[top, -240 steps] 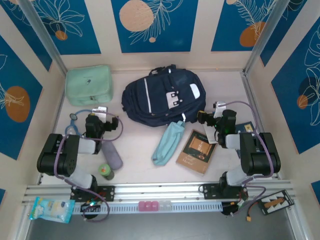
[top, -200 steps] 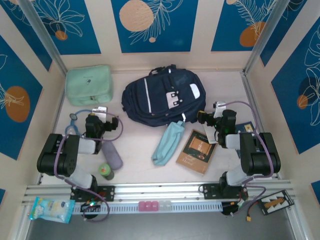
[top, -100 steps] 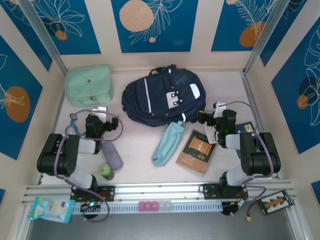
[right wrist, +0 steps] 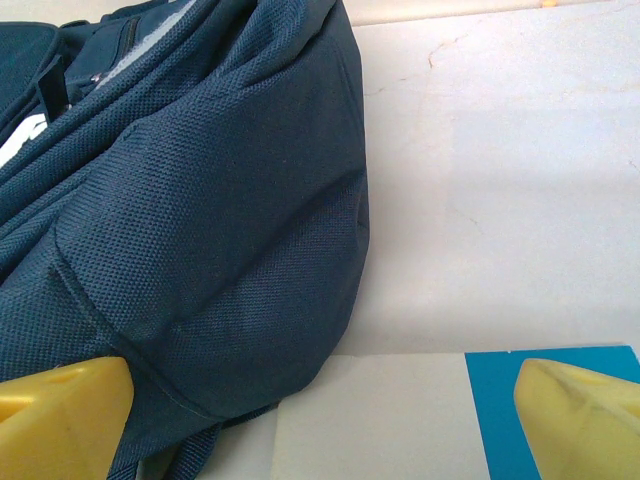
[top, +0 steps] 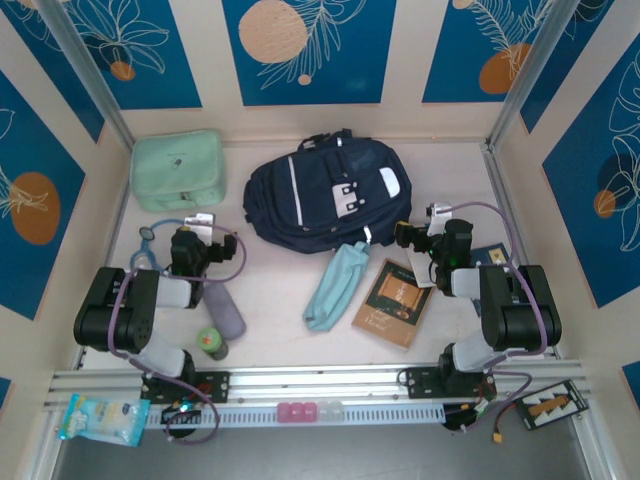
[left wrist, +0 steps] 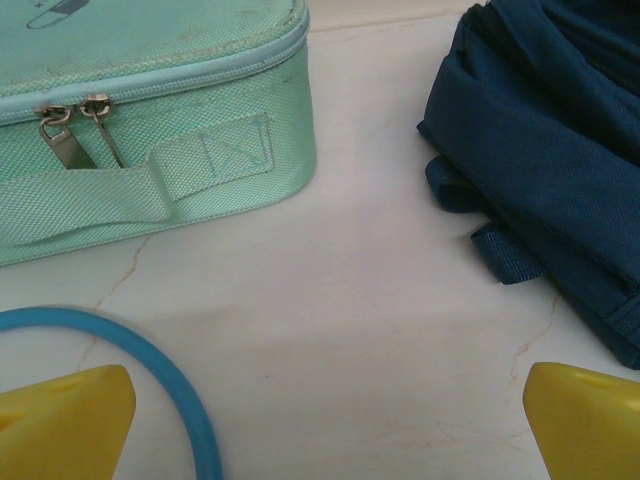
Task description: Pack books, pencil case, and school supplies into a backpack
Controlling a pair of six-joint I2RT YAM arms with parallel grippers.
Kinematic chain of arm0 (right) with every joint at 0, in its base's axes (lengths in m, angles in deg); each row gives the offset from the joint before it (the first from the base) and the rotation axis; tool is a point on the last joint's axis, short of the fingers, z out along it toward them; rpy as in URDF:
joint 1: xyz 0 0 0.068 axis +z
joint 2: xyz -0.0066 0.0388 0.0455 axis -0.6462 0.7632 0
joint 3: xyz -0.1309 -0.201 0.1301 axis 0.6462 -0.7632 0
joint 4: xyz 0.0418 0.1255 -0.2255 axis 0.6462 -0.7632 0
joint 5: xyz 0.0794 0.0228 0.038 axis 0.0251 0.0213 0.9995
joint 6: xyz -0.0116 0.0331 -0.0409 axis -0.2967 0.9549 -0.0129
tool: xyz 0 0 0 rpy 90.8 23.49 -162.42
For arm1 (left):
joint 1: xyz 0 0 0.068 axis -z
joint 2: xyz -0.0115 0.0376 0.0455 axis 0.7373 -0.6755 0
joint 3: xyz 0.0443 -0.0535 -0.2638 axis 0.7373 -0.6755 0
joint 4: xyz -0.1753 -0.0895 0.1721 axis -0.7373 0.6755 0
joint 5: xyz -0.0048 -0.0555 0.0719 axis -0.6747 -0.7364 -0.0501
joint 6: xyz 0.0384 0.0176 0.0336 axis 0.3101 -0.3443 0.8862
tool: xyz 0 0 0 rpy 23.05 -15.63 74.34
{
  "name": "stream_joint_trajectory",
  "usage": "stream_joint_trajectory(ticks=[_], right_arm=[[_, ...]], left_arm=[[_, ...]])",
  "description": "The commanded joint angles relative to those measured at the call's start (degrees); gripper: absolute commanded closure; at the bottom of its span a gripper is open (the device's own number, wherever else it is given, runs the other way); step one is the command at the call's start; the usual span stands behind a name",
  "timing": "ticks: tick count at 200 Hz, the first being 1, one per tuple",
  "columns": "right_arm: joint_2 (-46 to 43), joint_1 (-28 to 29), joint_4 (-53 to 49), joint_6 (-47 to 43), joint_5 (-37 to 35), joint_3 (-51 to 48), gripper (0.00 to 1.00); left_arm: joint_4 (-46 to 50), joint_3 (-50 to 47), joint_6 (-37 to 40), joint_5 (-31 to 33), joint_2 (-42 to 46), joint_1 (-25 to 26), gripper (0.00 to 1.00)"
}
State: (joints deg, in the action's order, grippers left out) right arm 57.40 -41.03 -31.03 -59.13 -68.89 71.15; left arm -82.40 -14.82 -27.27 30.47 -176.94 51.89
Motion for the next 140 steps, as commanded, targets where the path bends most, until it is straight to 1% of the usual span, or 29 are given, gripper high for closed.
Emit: stream_joint_trajectory(ticks=[1,15,24,47,57,74,82,90,102,118,132,140], right_arm=[[-1.60,0.46,1.21,-0.88,0.23,0.14,0.01],[-5.87,1.15,-3.37,-1.16,-1.24,0.65,0.01],[-8.31,1.98,-6.47,-1.24,-3.54,1.41,0.01],[-13.43,5.43,-14.58,-1.61,-8.79,4.52,0.01],[-14.63,6.63,-19.25,0.21,-9.82,6.97,0.01],[-15.11,9.57,-27.43,2.57,-10.82,12.09,0.01],[-14.96,11.31,-30.19,4.17,-11.79,14.25,0.01],[-14.57,12.61,-34.15,5.54,-11.12,16.95,0.01],[-13.01,14.27,-40.09,9.24,-10.39,21.84,0.01],[-9.41,15.67,-47.34,14.86,-7.49,28.79,0.01],[-5.60,16.44,-52.91,18.41,-3.53,34.96,0.01],[-3.28,16.93,-55.84,20.37,-2.96,38.38,0.01]], left_arm=[[-7.71,-2.56,0.58,-0.60,0.60,-0.56,0.00],[-9.02,-4.90,0.36,0.36,4.13,-0.56,0.00],[-7.42,-5.54,-0.09,1.77,7.40,-0.52,0.00],[2.44,-3.97,-1.06,5.04,16.11,-0.50,0.00],[6.53,-2.92,-3.52,6.57,19.75,-0.43,0.00],[13.15,-0.29,-5.94,4.84,24.85,-0.37,0.00],[16.84,1.36,-8.46,5.15,26.96,-0.25,0.00],[21.16,3.48,-12.69,5.60,28.89,-0.26,0.00],[28.48,7.42,-16.43,1.94,31.12,-0.25,0.00],[36.22,12.75,-21.19,-4.12,31.32,-0.17,0.00],[38.88,15.56,-25.75,-8.22,30.14,-0.12,0.00],[39.26,16.50,-29.04,-10.28,29.14,-0.01,0.00]])
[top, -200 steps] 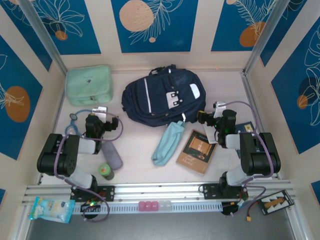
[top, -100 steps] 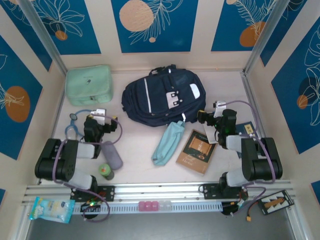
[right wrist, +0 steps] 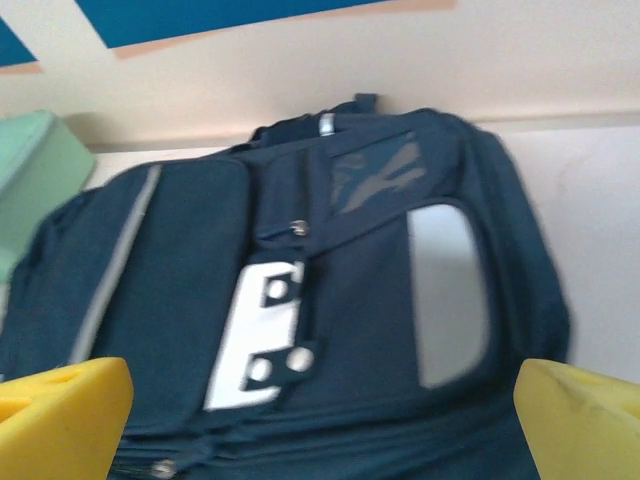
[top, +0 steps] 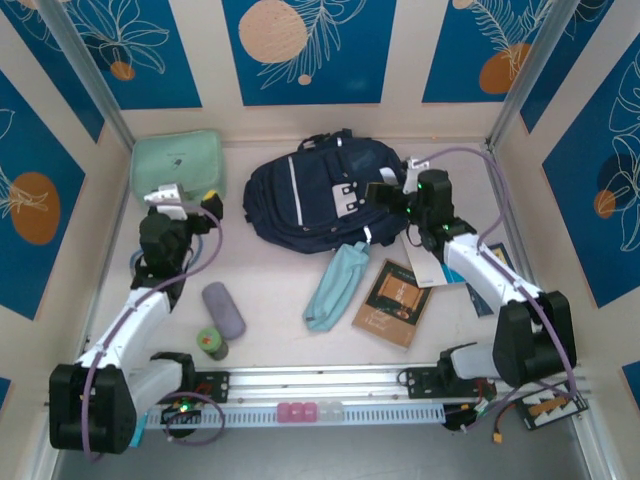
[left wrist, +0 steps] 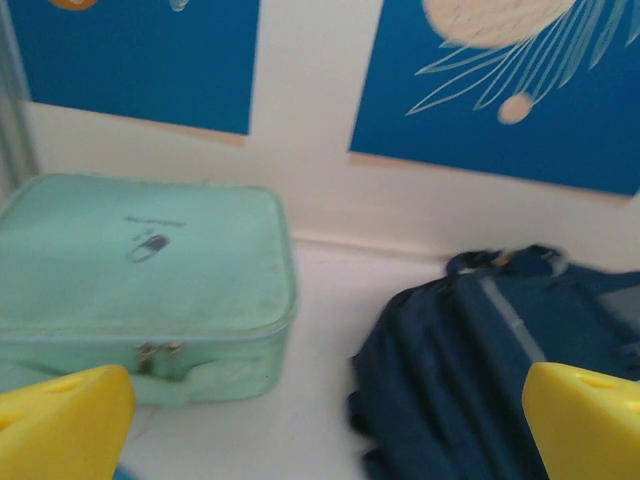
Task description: Pack books, pencil case, and school supplies into a backpack
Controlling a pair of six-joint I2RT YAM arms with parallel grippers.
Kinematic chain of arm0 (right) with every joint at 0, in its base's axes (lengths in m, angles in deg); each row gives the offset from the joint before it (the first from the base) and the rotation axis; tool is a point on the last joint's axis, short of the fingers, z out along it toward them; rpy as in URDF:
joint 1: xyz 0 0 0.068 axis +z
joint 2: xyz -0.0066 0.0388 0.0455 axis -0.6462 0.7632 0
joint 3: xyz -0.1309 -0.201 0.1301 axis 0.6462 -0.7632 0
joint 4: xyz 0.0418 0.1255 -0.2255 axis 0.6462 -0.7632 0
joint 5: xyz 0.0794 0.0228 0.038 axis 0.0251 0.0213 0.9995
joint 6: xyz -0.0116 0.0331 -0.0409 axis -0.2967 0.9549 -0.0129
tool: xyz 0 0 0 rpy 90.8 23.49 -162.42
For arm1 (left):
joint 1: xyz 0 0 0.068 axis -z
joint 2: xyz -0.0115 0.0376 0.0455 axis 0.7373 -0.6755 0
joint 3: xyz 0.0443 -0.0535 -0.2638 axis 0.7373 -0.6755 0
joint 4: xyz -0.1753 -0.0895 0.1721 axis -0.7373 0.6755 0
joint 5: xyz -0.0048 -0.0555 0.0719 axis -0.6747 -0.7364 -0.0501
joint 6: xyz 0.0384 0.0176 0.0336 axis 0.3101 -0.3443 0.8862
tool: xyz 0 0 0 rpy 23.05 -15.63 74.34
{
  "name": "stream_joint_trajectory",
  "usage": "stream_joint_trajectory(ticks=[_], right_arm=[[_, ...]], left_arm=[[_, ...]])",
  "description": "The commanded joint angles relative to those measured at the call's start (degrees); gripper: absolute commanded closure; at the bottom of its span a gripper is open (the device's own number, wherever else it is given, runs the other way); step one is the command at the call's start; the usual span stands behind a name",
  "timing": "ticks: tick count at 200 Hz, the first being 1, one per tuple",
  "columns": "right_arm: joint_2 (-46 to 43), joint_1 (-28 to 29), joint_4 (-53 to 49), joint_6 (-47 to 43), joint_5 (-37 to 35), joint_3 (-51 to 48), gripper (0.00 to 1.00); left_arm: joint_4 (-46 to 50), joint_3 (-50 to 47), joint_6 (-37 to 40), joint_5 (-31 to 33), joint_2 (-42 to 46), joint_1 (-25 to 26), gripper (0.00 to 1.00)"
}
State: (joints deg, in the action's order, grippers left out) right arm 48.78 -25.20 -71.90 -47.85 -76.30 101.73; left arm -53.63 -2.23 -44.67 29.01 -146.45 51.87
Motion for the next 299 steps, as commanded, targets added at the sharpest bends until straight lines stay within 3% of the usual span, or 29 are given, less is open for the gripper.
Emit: stream_joint_trajectory(ticks=[1,46,82,120,142,161,208,254,299], right_arm=[[5.66,1.11,-15.31,9.44,4.42,8.14,0.01],[13.05,-1.55,-24.65,25.84,8.55,16.30,0.03],[11.97,-2.36,-28.78,33.72,8.13,13.93,0.07],[10.63,-1.19,-24.95,40.91,7.78,7.97,0.09],[15.46,-2.80,-22.82,39.37,10.04,10.21,0.10],[20.57,-4.29,-21.53,36.32,12.02,14.32,0.13],[33.56,-7.92,-18.59,29.02,18.00,24.57,0.17],[43.40,-9.69,-17.85,24.03,26.04,34.75,0.23],[35.55,-9.89,-20.20,30.22,23.73,28.95,0.22]], left_arm=[[10.56,4.06,-12.00,-9.13,-1.48,0.02,0.00],[13.10,10.05,-18.84,-19.38,-10.68,3.15,0.00],[20.48,18.06,-15.66,-20.46,-19.73,9.61,0.00],[24.94,28.08,-13.46,-18.26,-31.39,15.88,0.00],[28.85,36.43,-12.86,-15.10,-39.43,17.95,0.00],[32.43,43.18,-14.08,-12.20,-46.09,18.04,0.06],[37.55,54.03,-14.45,-11.60,-57.96,18.10,0.14],[36.68,50.01,-15.30,-11.39,-58.34,19.11,0.16],[35.15,45.87,-15.81,-12.00,-55.26,19.27,0.16]])
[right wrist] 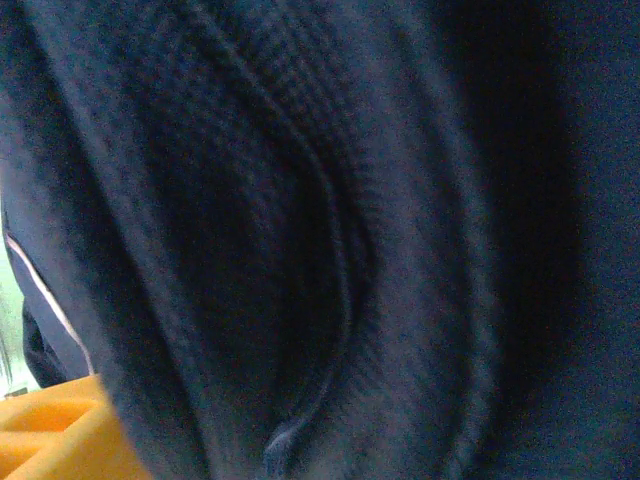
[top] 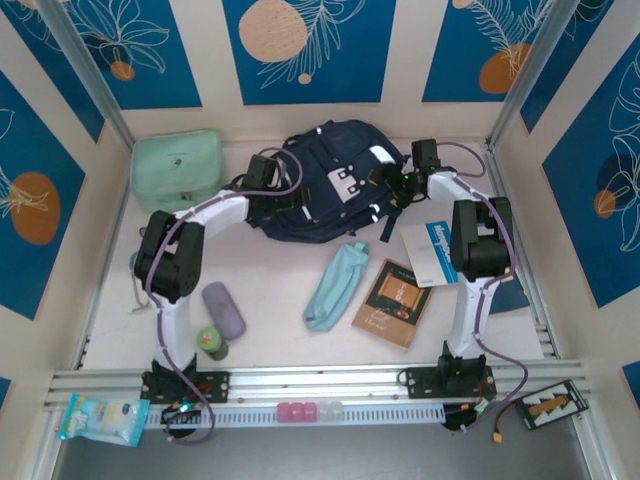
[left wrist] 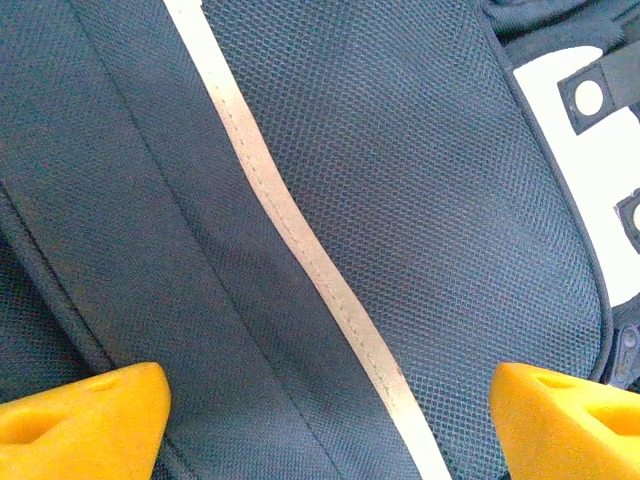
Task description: Pack books, pencil case, and school supplies into a backpack
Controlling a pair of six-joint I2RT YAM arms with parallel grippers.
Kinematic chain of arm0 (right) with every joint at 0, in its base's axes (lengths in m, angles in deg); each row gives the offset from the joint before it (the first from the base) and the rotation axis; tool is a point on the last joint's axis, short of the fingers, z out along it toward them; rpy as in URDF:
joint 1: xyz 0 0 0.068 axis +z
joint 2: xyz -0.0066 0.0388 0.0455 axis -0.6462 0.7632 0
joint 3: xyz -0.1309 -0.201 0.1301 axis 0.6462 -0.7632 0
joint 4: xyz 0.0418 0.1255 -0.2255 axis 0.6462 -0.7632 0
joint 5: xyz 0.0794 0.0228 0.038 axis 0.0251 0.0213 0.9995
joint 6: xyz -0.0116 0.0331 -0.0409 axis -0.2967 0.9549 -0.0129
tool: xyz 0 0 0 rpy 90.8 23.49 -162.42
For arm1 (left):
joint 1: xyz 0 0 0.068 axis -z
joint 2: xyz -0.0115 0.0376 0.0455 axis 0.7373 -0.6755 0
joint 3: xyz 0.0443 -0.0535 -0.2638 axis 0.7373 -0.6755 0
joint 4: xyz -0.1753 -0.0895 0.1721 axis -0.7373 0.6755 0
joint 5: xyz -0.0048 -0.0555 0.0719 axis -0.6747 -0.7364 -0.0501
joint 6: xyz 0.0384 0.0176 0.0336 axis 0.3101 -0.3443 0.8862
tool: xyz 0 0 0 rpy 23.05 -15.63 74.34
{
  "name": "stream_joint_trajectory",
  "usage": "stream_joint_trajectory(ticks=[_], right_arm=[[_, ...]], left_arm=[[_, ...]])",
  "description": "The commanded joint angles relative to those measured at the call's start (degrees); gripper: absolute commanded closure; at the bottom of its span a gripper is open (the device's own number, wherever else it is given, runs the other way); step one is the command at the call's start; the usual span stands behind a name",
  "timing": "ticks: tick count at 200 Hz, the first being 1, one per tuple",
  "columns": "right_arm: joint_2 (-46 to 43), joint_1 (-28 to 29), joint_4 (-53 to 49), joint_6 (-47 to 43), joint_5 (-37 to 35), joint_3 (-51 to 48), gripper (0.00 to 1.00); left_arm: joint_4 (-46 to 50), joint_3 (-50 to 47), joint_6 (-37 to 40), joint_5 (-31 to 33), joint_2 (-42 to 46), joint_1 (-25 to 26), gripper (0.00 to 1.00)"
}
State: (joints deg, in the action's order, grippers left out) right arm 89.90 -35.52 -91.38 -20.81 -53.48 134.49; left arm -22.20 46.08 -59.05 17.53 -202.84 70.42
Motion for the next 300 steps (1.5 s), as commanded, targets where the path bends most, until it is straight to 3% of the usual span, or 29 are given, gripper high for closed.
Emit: stream_joint_trajectory(ticks=[1,32,61,76,107,148,199,227,251,283,300], right_arm=[[-5.85,0.44,-0.87,3.34,0.68,-4.12,0.22],[-13.52,2.78,-1.25,7.10,-1.41,-13.73,0.22],[-12.23,6.03,0.45,8.48,1.28,-14.90,0.25],[-9.70,6.83,0.61,8.69,1.16,-12.93,0.38],[-6.67,7.30,1.99,7.81,-0.98,-10.23,0.53],[-6.53,8.05,5.79,6.66,1.87,-8.98,1.00],[-11.50,9.98,9.56,11.15,4.41,-8.82,1.00],[-14.52,9.65,10.45,15.01,4.31,-9.00,1.00],[-16.36,9.27,11.21,18.97,5.40,-9.54,1.00],[-18.05,9.70,9.95,21.59,6.29,-8.86,1.00],[-18.61,10.11,8.36,21.78,6.60,-7.86,1.00]], left_arm=[[3.72,-2.44,-1.41,-0.52,1.16,0.72,0.16],[3.20,-1.46,-1.92,-1.47,0.56,0.83,0.16],[2.91,-0.84,-2.19,-1.49,0.11,0.90,0.16],[3.08,-0.88,-2.11,-1.36,0.47,0.90,0.16],[3.50,-1.63,-1.41,-0.92,2.55,0.89,0.16],[3.92,-3.25,-0.57,0.37,7.42,0.95,0.16],[6.98,-9.77,-0.69,8.45,18.83,3.13,0.16],[9.54,-12.23,0.44,14.14,23.48,8.98,0.17],[8.03,-13.60,0.26,13.09,24.30,14.17,0.21],[1.64,-13.72,1.89,10.04,20.83,20.03,0.33],[3.53,-9.87,1.49,10.39,16.76,21.05,0.45]])
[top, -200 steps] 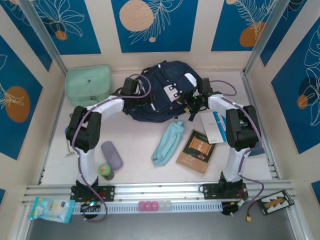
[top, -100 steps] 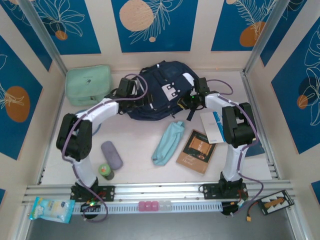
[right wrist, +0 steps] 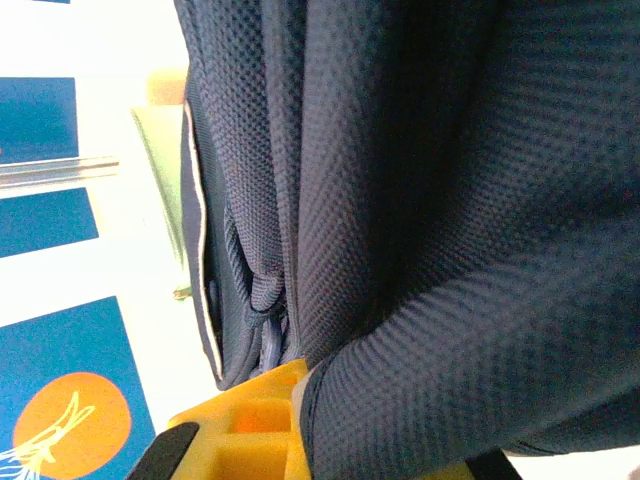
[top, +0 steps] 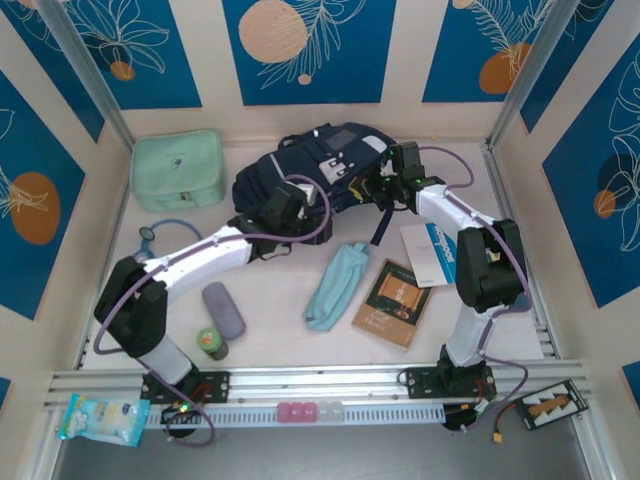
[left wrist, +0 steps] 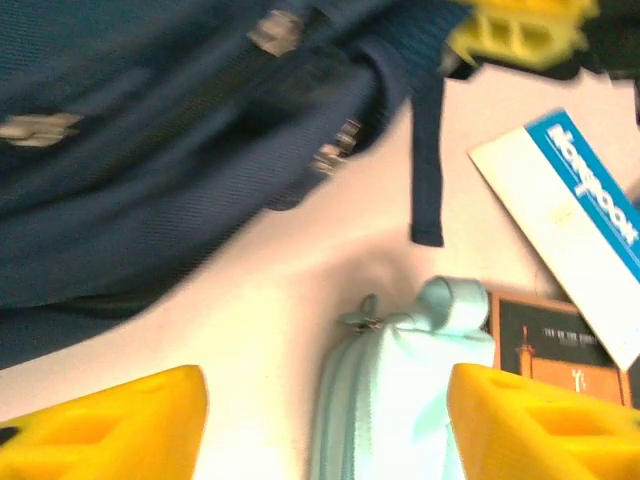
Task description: Pack books, pencil case, and school supplies into a backpack
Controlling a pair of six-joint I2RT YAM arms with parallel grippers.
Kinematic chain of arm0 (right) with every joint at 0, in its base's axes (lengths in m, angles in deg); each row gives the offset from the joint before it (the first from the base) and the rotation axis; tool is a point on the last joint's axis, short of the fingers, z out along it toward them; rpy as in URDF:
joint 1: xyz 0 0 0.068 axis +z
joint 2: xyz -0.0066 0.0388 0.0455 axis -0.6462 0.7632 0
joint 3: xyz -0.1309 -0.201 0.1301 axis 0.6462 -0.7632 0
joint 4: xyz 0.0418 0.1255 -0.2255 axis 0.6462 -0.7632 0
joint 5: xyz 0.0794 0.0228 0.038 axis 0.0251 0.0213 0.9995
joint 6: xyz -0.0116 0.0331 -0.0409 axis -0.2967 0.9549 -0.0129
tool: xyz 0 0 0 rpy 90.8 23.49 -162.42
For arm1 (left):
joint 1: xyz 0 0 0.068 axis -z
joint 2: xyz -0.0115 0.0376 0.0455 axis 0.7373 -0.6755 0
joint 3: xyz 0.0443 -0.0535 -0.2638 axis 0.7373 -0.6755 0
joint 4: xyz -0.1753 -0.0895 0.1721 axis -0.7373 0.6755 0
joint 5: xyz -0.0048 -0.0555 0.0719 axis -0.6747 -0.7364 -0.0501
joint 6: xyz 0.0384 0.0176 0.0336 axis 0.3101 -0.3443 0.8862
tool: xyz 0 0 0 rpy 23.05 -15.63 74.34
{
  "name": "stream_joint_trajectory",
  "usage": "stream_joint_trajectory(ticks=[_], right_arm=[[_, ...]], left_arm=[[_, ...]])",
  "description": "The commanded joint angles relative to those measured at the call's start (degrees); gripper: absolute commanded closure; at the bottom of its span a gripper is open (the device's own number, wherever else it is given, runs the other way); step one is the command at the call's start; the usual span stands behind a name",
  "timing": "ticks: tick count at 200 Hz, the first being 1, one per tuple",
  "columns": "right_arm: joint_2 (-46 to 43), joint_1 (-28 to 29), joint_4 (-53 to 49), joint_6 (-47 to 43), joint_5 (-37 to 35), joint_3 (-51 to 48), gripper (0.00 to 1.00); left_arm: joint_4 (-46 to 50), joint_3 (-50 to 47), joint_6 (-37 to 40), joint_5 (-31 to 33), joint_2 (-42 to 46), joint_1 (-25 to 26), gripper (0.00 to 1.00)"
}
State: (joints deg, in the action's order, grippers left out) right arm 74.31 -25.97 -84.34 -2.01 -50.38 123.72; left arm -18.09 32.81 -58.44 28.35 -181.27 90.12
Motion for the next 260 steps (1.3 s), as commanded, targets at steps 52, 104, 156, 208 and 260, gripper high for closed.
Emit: stream_joint_trajectory(ticks=[52,104,156,208,260], right_arm=[[-3.60,1.29,-0.94,2.27,3.42,4.24,1.00],[-3.55,1.35,-0.77,2.80,4.29,4.15,1.00],[-3.74,1.31,-0.63,3.09,4.77,4.28,1.00],[-3.30,1.35,0.22,3.95,6.05,4.60,1.00],[-3.66,1.31,0.70,4.69,7.18,4.35,1.00]], left_arm=[[4.22,13.11,-3.36,8.31,-12.19,2.61,0.68],[9.70,19.48,-6.42,13.27,-16.41,3.00,0.74],[13.21,23.46,-7.94,16.86,-19.06,3.10,0.78],[14.38,25.06,-7.94,15.80,-21.13,3.35,0.76],[14.93,26.60,-9.25,20.70,-22.41,3.37,0.85]])
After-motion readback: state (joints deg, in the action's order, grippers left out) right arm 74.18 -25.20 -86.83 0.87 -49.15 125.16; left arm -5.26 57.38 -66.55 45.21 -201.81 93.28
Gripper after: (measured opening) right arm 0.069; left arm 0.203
